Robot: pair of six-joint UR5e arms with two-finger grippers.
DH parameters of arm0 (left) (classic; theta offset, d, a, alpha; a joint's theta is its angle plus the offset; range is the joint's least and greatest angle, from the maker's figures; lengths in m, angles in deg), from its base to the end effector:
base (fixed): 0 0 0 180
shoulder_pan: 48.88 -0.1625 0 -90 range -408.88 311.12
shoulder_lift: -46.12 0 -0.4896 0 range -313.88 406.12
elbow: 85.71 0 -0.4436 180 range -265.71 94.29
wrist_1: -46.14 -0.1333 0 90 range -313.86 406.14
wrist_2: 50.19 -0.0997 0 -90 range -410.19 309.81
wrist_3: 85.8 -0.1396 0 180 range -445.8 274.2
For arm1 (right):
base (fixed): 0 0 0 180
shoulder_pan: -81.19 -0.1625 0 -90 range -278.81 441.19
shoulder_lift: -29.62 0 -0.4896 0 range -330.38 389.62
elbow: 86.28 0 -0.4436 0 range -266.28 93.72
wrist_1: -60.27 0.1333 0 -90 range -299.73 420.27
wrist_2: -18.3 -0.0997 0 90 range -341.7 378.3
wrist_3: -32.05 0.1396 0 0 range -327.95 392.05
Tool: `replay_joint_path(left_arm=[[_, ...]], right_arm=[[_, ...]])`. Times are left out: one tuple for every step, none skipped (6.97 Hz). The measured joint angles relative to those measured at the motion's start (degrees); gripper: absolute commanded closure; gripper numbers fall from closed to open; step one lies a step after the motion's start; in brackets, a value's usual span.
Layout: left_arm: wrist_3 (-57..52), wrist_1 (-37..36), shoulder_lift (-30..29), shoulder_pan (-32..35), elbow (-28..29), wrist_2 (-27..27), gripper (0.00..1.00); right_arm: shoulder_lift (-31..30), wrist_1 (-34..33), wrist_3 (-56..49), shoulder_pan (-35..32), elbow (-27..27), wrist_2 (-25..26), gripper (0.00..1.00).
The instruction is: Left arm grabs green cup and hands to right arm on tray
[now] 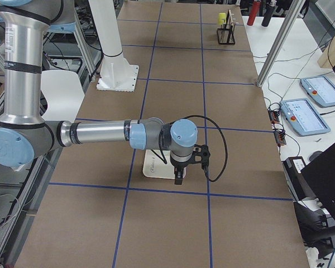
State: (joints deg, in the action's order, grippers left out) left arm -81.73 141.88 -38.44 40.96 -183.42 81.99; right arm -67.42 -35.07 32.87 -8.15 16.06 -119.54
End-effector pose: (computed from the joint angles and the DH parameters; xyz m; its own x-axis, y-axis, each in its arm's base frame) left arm -0.0381 -0.5101 0.7209 0.7391 0.0251 -0.6731 0.0498 0.9945 0.0918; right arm 0.0243 -0.4816 0.7012 0.6713 0.0071 0.7412 0.0019 0.9999 -0.0113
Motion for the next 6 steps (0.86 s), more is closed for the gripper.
replay_joint_path(left_arm=[[-0.35,-0.31,0.03,-0.16,-0.14,-0.31,0.0],[-1.32,-0.5,0.1,-0.23,-0.28,-1.01,0.0],[-2.51,-1.14,0.22,-0.17,-0.51,-1.55,0.0],[-3.08,-3.05,0.24,-0.04,-1.39,-1.61,0.0],[-3.28,-6.68,0.23,0.08,-3.64,-1.45,0.0],[-3.36,-10.42,0.39,0.12,-6.31,-1.31,0.0]], right_arm=[[0.13,0.25,0.0,-0.01,-0.14,0.08,0.01],[0.33,0.36,0.07,0.01,-0.16,0.2,0.01],[0.48,0.4,0.17,0.03,-0.19,0.26,0.01],[0.59,0.41,0.27,0.1,-0.2,0.28,0.01],[0.7,0.42,0.42,0.24,-0.21,0.29,0.01],[0.86,0.42,0.52,0.44,-0.21,0.29,0.01]])
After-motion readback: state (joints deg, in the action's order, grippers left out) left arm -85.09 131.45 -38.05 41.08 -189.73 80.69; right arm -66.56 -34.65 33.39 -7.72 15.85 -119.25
